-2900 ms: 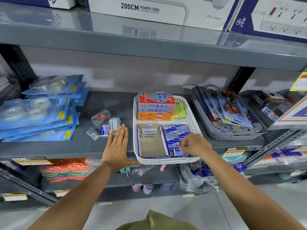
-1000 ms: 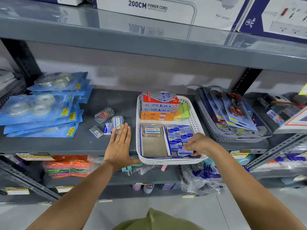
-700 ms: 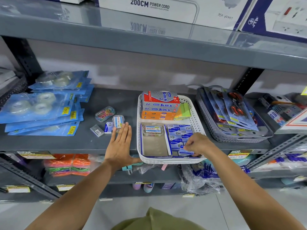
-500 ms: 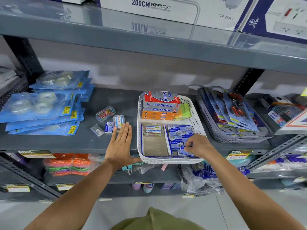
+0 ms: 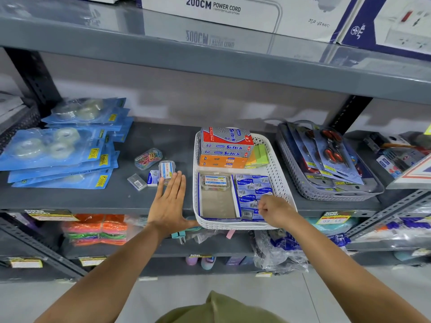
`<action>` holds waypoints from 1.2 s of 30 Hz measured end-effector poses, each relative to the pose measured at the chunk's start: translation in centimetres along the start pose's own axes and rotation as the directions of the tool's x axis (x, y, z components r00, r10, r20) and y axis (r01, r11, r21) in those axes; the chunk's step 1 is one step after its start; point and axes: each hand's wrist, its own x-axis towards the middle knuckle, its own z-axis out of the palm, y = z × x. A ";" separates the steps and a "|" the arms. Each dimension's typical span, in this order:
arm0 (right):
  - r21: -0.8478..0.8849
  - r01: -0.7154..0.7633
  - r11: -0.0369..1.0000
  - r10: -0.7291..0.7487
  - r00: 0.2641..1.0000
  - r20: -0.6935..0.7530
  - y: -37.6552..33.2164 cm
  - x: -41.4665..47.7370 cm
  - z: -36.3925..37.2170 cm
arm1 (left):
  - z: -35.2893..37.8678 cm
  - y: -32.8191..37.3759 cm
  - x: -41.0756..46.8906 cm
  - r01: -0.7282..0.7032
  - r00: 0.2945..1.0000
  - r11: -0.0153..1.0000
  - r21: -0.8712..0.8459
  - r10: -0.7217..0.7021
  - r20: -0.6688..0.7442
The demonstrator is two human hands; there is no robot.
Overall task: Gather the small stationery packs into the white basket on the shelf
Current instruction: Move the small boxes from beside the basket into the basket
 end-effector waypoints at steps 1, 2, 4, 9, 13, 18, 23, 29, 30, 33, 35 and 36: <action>0.039 0.013 0.999 -0.013 1.000 -0.001 0.1 -0.1 0.0 | 0.1 0.0 0.0 0.001 1.000 1.000 0.000 -0.001 -0.002; 0.085 0.019 0.996 -0.019 1.000 -0.007 0.2 -0.1 -0.1 | 0.1 0.0 0.0 0.004 1.000 1.000 -0.002 -0.004 -0.006; 0.124 0.015 0.992 -0.009 0.999 -0.049 0.2 -0.1 -0.2 | 0.1 -0.1 0.0 0.007 1.000 1.000 -0.006 -0.007 -0.002; 0.012 -0.085 0.996 0.085 0.978 -0.189 -0.5 0.0 -0.4 | 0.2 0.0 0.1 0.009 1.000 1.000 -0.013 -0.009 0.003; -0.032 -0.153 0.988 0.145 0.974 -0.174 -0.3 -0.2 -0.4 | 0.2 -0.1 0.0 0.012 1.000 1.000 -0.017 -0.012 0.002; 0.087 -0.037 0.996 0.053 0.979 -0.194 -0.4 0.1 0.1 | 0.2 -0.1 0.1 0.017 1.000 1.000 -0.021 -0.016 0.013; 0.126 0.015 0.992 0.009 0.981 -0.194 -0.9 0.1 0.2 | 0.2 -0.1 0.1 0.010 1.000 0.999 -0.030 -0.010 -0.001; 0.105 0.052 0.993 -0.033 0.983 -0.179 0.1 0.9 0.4 | -0.1 -0.2 0.0 -0.015 1.000 0.999 -0.044 0.015 0.000; 0.087 0.053 0.995 -0.036 0.982 -0.186 -0.1 1.0 0.1 | -0.3 -0.3 -0.1 -0.023 1.000 0.999 -0.045 0.024 0.011; -0.043 0.100 0.994 -0.107 0.966 -0.237 -1.6 0.6 -1.7 | -0.5 -0.3 -0.3 -0.039 0.999 0.999 -0.022 0.039 0.025; -0.070 0.178 0.982 -0.190 0.949 -0.253 -3.5 0.3 -3.1 | -0.5 -0.6 -0.6 -0.028 0.999 0.999 -0.031 0.028 0.016; -0.057 0.225 0.973 -0.232 0.937 -0.261 -4.6 0.4 -3.6 | -0.4 -1.1 -1.0 -0.015 1.000 0.999 -0.037 0.016 0.012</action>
